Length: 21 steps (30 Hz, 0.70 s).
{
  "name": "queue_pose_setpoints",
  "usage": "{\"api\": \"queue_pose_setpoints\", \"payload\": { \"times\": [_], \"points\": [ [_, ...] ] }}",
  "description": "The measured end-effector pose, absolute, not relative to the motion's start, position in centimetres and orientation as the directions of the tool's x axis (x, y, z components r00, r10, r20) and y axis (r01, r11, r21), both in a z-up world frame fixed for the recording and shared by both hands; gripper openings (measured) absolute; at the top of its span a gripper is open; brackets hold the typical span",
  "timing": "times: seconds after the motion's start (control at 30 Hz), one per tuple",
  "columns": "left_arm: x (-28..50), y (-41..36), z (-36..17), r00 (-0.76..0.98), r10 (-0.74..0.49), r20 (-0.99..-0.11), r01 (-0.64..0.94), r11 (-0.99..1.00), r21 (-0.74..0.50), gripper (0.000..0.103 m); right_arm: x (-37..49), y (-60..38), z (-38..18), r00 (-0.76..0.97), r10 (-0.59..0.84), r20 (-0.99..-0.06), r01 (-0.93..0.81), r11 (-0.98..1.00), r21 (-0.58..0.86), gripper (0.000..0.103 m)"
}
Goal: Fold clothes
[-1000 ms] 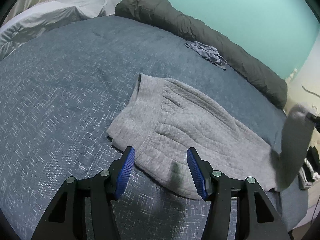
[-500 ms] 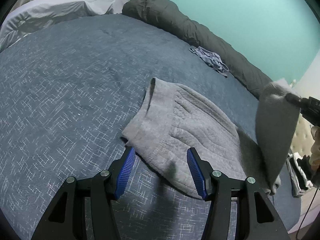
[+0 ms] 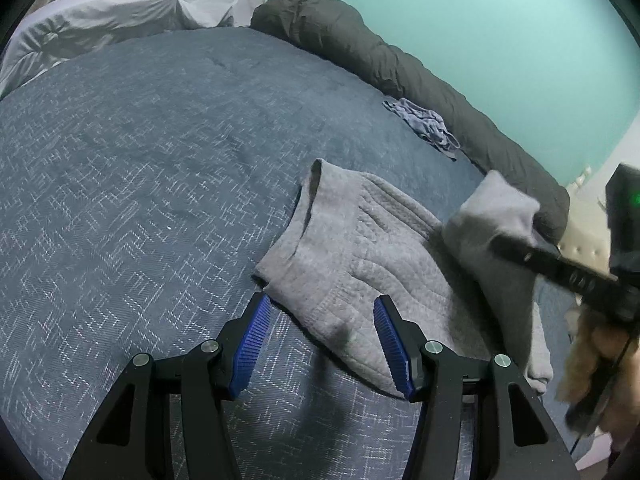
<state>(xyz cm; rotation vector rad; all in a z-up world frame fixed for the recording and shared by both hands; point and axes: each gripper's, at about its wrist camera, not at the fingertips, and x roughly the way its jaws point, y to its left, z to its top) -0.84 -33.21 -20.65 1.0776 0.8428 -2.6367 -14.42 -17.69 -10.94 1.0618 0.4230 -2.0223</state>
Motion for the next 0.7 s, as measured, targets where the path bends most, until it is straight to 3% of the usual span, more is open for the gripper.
{"api": "queue_pose_setpoints", "payload": {
  "times": [0.17, 0.23, 0.3, 0.47, 0.7],
  "points": [
    [-1.0, -33.1, -20.7, -0.724, 0.057, -0.688, 0.353, -0.826, -0.44, 0.058, -13.1, -19.4, -13.6, -0.284, -0.459, -0.842, 0.807, -0.589, 0.049, 0.018],
    [-1.1, -33.0, -20.7, -0.723, 0.057, -0.689, 0.351, -0.828, -0.437, 0.058, -12.7, -19.6, -13.7, -0.275, -0.456, -0.847, 0.815, -0.578, 0.047, 0.028],
    [-1.2, -33.0, -20.9, -0.721, 0.058, -0.69, 0.352, -0.828, -0.438, 0.058, -12.5, -19.4, -13.3, -0.242, -0.495, -0.834, 0.822, -0.562, 0.095, 0.03],
    [-1.2, -33.1, -21.0, -0.721, 0.059, -0.691, 0.352, -0.827, -0.438, 0.058, -11.5, -19.5, -11.3, -0.236, -0.562, -0.793, 0.854, -0.509, 0.107, 0.03],
    [-1.2, -33.2, -21.0, -0.731, 0.081, -0.678, 0.336, -0.821, -0.461, 0.058, -14.2, -15.9, -11.2, -0.23, -0.568, -0.79, 0.764, -0.608, 0.215, 0.03]
  ]
}}
